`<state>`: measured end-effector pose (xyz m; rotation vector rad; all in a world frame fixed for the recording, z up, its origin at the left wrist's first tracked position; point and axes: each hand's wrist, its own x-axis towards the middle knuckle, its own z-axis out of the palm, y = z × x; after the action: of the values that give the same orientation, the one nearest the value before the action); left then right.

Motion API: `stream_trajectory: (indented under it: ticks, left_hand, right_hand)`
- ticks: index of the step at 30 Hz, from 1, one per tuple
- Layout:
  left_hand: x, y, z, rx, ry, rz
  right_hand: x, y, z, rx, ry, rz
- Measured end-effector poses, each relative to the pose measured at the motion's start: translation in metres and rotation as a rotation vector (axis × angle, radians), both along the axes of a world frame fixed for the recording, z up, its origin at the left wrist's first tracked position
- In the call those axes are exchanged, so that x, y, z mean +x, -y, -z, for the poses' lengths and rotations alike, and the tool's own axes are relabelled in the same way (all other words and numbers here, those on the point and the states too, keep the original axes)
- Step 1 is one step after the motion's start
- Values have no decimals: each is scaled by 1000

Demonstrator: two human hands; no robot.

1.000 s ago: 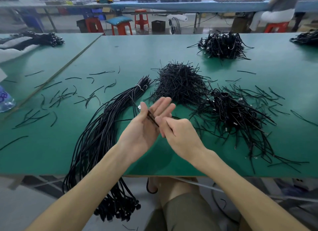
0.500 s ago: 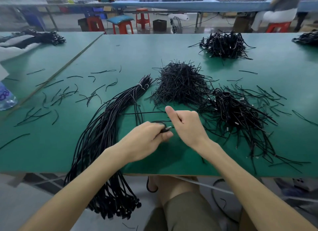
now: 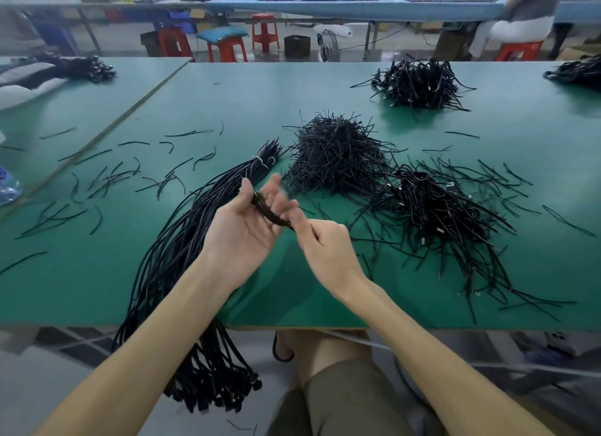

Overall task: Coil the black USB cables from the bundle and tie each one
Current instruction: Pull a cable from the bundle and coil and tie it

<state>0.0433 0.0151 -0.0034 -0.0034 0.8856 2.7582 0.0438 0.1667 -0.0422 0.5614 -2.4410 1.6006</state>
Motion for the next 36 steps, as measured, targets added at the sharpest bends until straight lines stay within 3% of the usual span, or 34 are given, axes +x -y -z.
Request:
stream_trajectory:
  ticks: [3, 6, 8, 10, 11, 12, 13, 16, 23, 29, 36]
  left_hand:
    - [5, 9, -4, -77, -3, 20]
    - [10, 19, -7, -403, -104, 40]
    - [15, 21, -6, -951, -348, 38]
    - [17, 21, 2, -1707, -647, 51]
    - [18, 19, 7, -1947, -745, 72]
    - [18, 18, 12, -2021, -780, 69]
    - [20, 16, 16, -1970, -760, 37]
    - [19, 6, 25, -1469, -550, -3]
    - [16, -17, 17, -605, -256, -47]
    - [7, -16, 7, -353, -240, -36]
    - [0, -8, 4, -130, -52, -58]
  right_hand:
    - [-11, -11, 3, 168, -56, -43]
    - [-22, -21, 2, 246, -83, -26]
    - [-28, -25, -2, 278, -100, 28]
    - [-30, -22, -7, 280, -111, 70]
    - [-30, -19, -9, 252, -115, 94]
    - [-28, -15, -12, 202, -119, 120]
    - [-27, -11, -14, 134, -118, 143]
    - [-21, 3, -14, -56, -60, 122]
    - [-8, 23, -13, -160, -110, 97]
    - [-4, 15, -2, -25, -152, 82]
    - [-4, 3, 6, 188, -67, 61]
